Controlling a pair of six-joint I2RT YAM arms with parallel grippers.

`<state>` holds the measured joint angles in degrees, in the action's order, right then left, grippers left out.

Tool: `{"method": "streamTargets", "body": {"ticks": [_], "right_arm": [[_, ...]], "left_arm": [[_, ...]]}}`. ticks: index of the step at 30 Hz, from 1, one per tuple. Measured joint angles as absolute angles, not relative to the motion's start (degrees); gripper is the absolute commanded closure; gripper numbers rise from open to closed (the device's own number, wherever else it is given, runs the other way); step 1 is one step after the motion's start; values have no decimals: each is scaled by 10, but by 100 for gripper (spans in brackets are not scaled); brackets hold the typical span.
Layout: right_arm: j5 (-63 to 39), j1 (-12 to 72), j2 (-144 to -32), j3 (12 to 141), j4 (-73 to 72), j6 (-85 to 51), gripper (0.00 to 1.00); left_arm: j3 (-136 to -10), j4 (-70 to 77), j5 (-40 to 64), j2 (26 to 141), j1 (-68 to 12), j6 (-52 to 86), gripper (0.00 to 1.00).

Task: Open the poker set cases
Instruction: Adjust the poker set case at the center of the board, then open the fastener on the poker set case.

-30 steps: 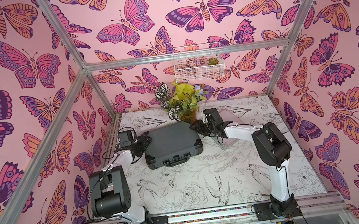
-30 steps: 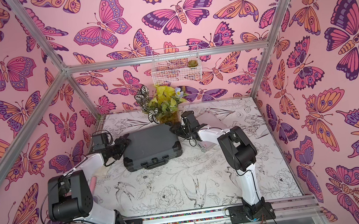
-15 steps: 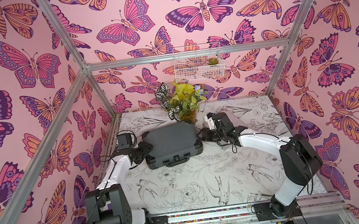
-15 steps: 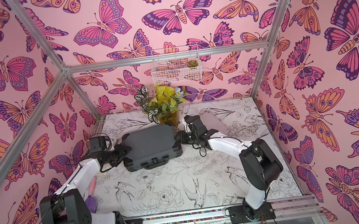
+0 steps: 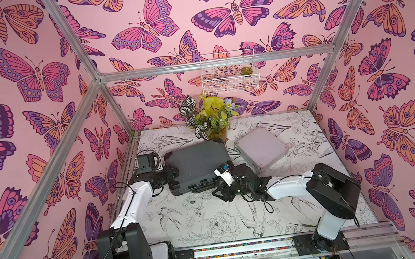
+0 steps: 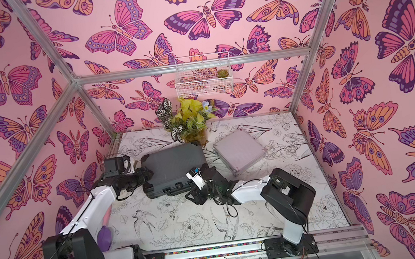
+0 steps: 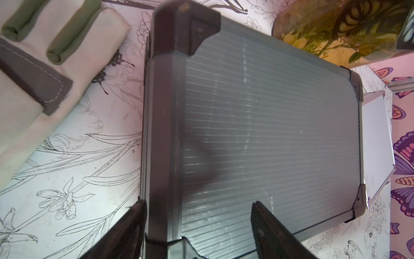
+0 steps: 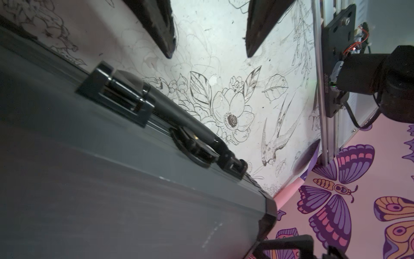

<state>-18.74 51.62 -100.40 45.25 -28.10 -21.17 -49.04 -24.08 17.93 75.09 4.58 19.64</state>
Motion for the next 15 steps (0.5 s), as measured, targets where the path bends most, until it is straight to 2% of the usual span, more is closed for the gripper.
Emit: {"method": "streamTargets", "body": {"ticks": [15], "right_arm": [[-133,500,-1017,434,-330,-269,40]], "left_arm": [[-488,-243,200,796,50,238,25]]}}
